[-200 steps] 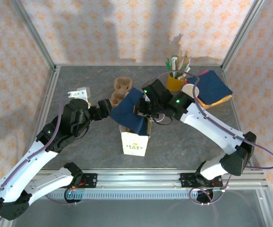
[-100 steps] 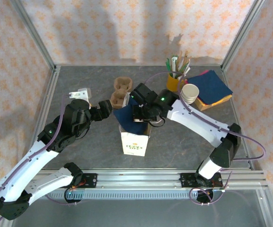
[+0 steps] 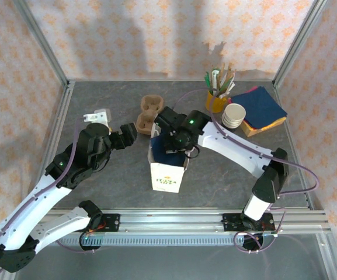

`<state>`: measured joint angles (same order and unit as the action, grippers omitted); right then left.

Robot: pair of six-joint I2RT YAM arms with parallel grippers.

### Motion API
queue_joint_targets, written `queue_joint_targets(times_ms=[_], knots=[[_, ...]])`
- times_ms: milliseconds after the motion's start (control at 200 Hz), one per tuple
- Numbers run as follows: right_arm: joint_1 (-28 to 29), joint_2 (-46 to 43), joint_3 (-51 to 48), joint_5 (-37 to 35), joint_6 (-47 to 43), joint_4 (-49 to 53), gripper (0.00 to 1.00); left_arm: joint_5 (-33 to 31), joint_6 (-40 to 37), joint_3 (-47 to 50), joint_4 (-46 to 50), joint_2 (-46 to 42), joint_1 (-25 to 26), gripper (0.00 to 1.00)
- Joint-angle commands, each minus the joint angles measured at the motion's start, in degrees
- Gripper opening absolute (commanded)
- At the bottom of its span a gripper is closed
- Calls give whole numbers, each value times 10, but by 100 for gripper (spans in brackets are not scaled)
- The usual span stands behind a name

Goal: Pack the takeout coffee

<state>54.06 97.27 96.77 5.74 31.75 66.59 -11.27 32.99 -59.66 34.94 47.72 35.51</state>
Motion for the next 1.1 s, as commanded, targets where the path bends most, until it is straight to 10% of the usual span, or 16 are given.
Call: queue_joint_targets(times_ms=[0, 250, 626, 1096], knots=[[9, 22, 22, -36, -17, 38, 0, -24, 2, 9, -10, -12, -3, 92], [24, 54, 53, -52, -27, 61, 1, -26, 3, 24, -14, -17, -3, 93], [24, 42, 148, -61, -21, 68, 35, -29, 2, 19, -15, -17, -3, 93], [24, 0, 157, 14, -14, -19, 37, -33, 3, 21, -10, -27, -3, 93]])
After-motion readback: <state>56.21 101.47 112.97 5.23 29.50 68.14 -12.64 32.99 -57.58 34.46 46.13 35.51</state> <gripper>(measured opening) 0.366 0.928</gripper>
